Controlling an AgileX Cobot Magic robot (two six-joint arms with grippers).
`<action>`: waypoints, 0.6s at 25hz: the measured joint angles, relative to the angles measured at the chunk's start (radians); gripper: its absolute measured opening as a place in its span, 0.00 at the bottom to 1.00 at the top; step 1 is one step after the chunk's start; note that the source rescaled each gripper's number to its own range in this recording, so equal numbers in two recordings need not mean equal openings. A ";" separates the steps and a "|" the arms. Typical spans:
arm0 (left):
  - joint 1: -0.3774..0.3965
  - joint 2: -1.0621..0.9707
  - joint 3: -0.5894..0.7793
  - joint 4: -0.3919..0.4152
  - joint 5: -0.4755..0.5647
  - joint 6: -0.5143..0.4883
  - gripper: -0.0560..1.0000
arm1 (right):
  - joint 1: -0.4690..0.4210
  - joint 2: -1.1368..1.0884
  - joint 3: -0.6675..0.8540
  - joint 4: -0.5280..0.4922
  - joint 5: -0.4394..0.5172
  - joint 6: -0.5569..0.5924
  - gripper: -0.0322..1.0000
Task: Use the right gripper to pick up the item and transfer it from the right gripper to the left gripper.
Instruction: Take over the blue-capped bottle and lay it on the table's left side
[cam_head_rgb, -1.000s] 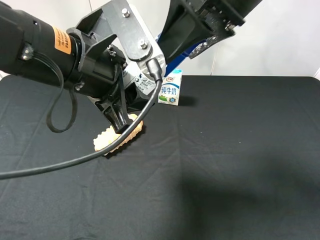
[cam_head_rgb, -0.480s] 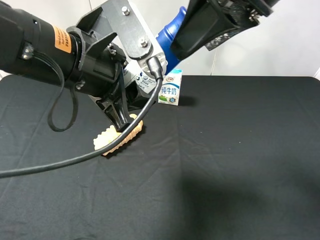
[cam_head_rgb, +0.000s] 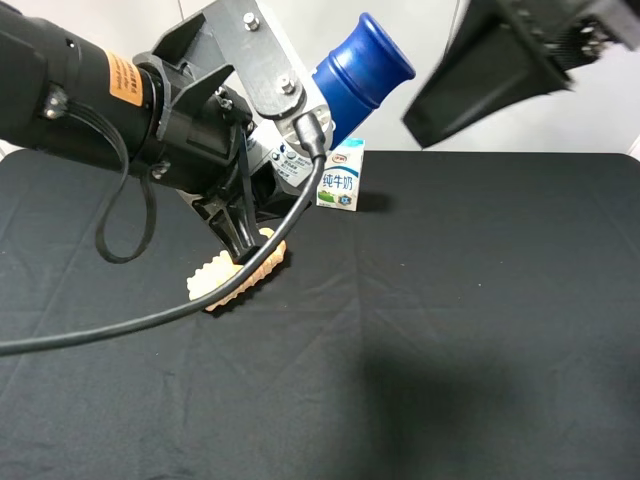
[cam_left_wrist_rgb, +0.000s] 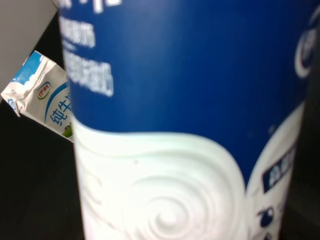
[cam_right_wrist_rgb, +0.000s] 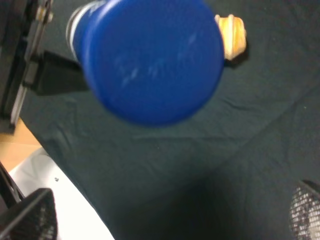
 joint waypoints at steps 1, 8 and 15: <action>0.000 0.000 0.000 0.000 0.000 0.000 0.12 | 0.000 -0.023 0.013 -0.009 -0.001 0.003 1.00; 0.000 0.000 0.000 0.000 0.000 0.000 0.12 | 0.000 -0.204 0.138 -0.058 -0.001 0.050 1.00; 0.000 0.000 0.000 0.000 0.000 0.000 0.12 | 0.000 -0.465 0.316 -0.145 0.000 0.050 1.00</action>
